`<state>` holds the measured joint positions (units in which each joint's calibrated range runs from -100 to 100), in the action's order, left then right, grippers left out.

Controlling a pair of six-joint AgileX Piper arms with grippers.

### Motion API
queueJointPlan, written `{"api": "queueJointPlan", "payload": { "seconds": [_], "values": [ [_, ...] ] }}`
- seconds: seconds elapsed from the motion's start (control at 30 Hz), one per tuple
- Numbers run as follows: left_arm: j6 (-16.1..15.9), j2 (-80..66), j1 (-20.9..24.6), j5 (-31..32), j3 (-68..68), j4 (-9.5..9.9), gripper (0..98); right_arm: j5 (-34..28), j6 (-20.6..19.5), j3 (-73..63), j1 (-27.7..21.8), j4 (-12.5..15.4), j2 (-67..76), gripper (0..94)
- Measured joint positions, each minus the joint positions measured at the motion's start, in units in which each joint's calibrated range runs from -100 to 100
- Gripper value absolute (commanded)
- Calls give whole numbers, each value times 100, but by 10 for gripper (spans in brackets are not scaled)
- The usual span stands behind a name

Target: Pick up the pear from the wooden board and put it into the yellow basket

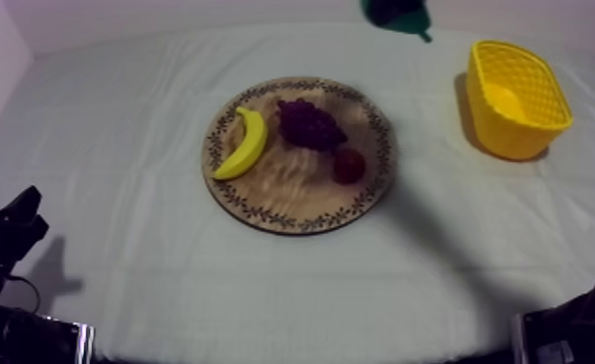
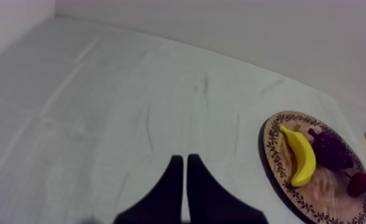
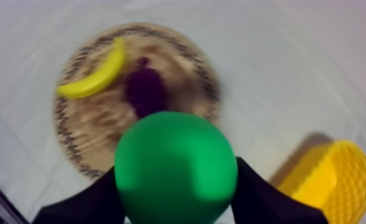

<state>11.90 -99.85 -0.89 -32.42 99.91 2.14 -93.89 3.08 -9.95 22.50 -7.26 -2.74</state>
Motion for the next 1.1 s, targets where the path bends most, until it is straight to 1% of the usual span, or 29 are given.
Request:
{"api": "queueJointPlan", "payload": {
  "seconds": [0.1,0.23,0.47,0.67,0.77,0.87,0.93,1.0,1.1],
  "values": [
    [0,0,0,0,0,0,1,110,50,258,-400,7,114,394],
    [0,0,0,0,0,0,1,309,178,521,-974,-51,113,392],
    [0,0,0,0,0,0,1,707,353,664,-1979,-124,-150,392],
    [0,0,0,0,0,0,1,979,449,751,-2638,-180,-569,395],
    [0,0,0,0,0,0,1,1181,466,777,-2864,-180,-846,400],
    [0,0,0,0,0,0,1,1324,469,825,-2967,-187,-1156,403],
    [0,0,0,0,0,0,1,1412,473,854,-2978,-182,-1383,404],
    [0,0,0,0,0,0,1,1535,476,896,-2969,-119,-1615,406],
    [0,0,0,0,0,0,1,1672,476,926,-2934,-85,-1933,431]
  ]
}}
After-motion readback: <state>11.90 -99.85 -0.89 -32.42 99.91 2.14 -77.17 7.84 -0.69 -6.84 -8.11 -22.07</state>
